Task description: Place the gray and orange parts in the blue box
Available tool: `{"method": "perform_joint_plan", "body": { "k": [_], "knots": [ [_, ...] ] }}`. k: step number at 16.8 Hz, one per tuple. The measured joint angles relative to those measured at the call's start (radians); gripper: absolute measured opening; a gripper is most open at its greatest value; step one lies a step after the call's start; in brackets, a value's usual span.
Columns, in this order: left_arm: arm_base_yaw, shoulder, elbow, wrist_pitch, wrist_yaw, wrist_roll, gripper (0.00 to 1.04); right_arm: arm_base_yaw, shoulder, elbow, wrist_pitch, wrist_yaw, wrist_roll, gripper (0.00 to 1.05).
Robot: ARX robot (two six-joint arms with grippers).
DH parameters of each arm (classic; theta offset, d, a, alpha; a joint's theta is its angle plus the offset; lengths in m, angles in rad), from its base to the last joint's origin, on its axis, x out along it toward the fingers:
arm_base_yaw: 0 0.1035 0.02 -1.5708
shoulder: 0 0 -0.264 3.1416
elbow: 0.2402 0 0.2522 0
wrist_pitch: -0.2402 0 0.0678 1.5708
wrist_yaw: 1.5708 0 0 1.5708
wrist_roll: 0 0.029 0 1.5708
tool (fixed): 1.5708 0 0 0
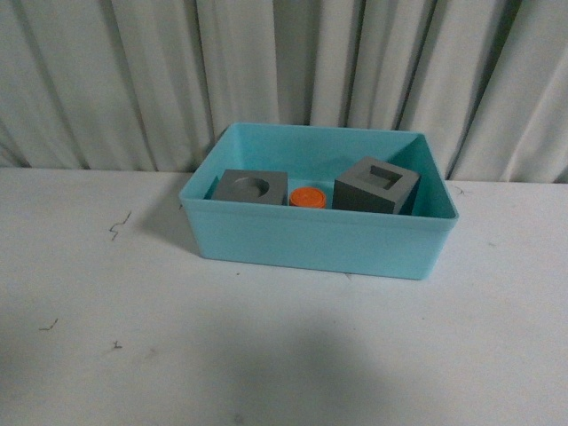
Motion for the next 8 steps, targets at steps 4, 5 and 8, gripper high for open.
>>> {"method": "perform_joint_plan", "body": {
  "k": [4, 5, 8],
  "knots": [
    [0.0, 0.0, 0.0, 0.0, 0.001, 0.0, 0.98, -0.133, -0.209, -0.001, -0.174, -0.148, -0.02, 0.02],
    [0.0, 0.0, 0.0, 0.0, 0.0, 0.0, 0.98, -0.175, -0.242, -0.001, -0.203, -0.154, -0.019, 0.02],
    [0.0, 0.0, 0.0, 0.0, 0.0, 0.0, 0.98, -0.166, -0.335, -0.001, -0.295, -0.167, -0.019, 0.02]
  ]
}}
